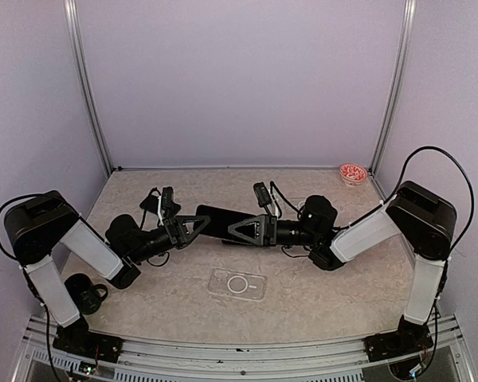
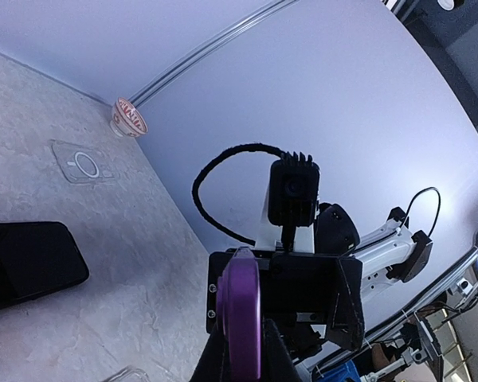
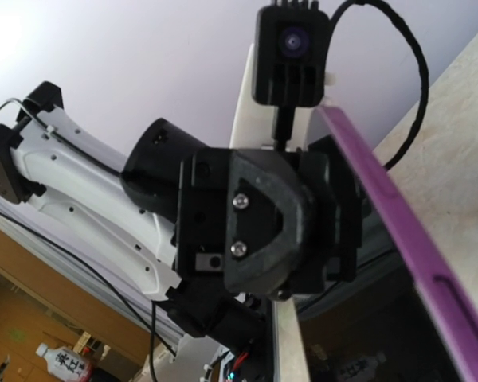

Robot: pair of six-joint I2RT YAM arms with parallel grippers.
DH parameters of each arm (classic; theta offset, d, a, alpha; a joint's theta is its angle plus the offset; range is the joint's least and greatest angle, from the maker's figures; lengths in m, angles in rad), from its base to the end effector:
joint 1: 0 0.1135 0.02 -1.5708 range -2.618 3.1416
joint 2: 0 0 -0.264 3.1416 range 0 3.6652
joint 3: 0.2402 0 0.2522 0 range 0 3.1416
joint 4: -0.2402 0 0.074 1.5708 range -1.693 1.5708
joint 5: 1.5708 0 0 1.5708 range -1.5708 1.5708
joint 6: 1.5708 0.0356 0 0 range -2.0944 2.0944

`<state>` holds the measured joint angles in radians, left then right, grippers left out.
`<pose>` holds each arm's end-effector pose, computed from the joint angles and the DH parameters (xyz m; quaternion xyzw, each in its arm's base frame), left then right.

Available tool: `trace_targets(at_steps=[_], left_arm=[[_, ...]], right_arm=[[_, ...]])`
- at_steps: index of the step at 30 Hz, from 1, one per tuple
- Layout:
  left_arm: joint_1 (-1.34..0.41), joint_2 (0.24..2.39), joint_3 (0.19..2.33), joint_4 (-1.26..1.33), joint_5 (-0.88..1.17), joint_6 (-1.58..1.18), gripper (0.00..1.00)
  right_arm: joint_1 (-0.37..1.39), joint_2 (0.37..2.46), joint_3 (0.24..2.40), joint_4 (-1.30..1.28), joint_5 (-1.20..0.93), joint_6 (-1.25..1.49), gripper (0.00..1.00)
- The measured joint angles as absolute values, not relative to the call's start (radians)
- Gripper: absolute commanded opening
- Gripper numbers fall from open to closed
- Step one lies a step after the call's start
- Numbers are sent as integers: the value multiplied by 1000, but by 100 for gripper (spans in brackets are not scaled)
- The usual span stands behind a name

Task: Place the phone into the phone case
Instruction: Pass from the left arm to the right

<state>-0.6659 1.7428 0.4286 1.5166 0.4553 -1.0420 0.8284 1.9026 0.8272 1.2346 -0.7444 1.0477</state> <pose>0.2177 -0.1910 0.1732 0.0567 0.6376 -0.6629 0.3885 0.2352 0.2920 0.1920 -0.2090 0.6309 0.7112 0.2290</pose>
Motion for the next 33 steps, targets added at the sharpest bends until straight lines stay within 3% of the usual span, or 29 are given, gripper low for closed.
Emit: trace_targets(at_steps=[8, 12, 17, 22, 25, 30, 33], left_arm=[[-667, 1766, 429, 1568, 463, -1062, 0], [-669, 1767, 433, 1571, 467, -1072, 0], [-669, 1770, 446, 1571, 475, -1077, 0], [-669, 1775, 450, 1571, 483, -1078, 7], [-669, 1776, 450, 1571, 486, -1079, 25], [-669, 1777, 450, 1567, 482, -1085, 88], [-669, 1774, 448, 1552, 480, -1091, 99]], right_arm=[[827, 1908, 842, 1216, -745, 1049, 48], [822, 1910, 842, 1206, -743, 1046, 29], [811, 1913, 842, 1198, -743, 1043, 13], [805, 1921, 842, 1195, -746, 1064, 0], [805, 1921, 842, 1199, -750, 1080, 0], [805, 1922, 841, 1215, -756, 1092, 0], [805, 1919, 833, 1214, -755, 1095, 0]])
